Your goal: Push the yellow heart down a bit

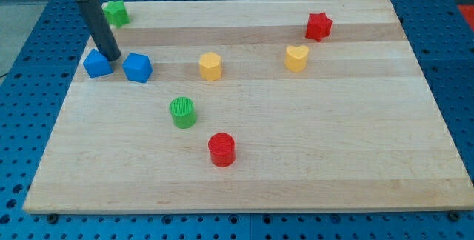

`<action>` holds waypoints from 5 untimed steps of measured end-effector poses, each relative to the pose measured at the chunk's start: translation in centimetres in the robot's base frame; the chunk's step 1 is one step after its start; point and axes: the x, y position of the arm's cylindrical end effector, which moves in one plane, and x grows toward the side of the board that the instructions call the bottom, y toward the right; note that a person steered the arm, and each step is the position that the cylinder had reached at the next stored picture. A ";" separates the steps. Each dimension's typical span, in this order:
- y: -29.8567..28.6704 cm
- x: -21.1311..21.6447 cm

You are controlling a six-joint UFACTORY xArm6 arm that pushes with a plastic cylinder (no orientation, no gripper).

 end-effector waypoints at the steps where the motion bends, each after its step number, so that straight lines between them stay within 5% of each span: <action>1: -1.8 -0.2; 3: -0.1 -0.5; 5: 19.6 -1.8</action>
